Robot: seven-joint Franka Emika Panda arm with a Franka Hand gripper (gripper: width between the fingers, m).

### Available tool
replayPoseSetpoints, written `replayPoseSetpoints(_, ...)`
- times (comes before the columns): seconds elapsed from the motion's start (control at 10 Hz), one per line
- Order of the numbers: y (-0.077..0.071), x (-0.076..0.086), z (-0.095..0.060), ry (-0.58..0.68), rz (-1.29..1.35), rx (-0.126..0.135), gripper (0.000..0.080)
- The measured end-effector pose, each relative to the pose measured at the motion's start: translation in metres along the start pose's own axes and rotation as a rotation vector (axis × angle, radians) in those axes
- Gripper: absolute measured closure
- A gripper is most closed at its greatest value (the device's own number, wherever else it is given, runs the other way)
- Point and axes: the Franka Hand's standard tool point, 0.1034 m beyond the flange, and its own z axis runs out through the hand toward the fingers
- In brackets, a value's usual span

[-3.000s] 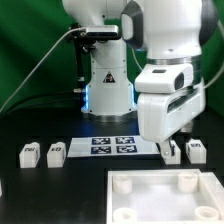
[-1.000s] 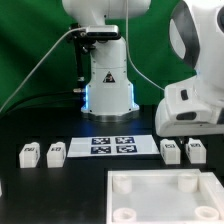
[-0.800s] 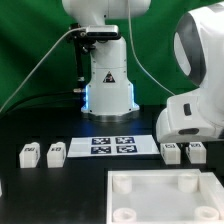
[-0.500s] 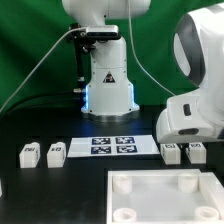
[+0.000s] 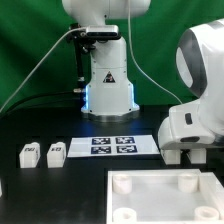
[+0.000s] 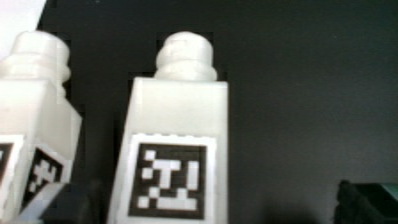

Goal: Assemble one leg

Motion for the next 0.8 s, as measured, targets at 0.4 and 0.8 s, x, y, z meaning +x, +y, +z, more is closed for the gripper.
replayPoseSetpoints(0.4,0.0001,0.0000,-0.0001,0.000,0.000,0.000,0.0414)
replayPoseSetpoints(0.8,0.0001,0.0000,-0.0001,0.000,0.000,0.000,0.0509)
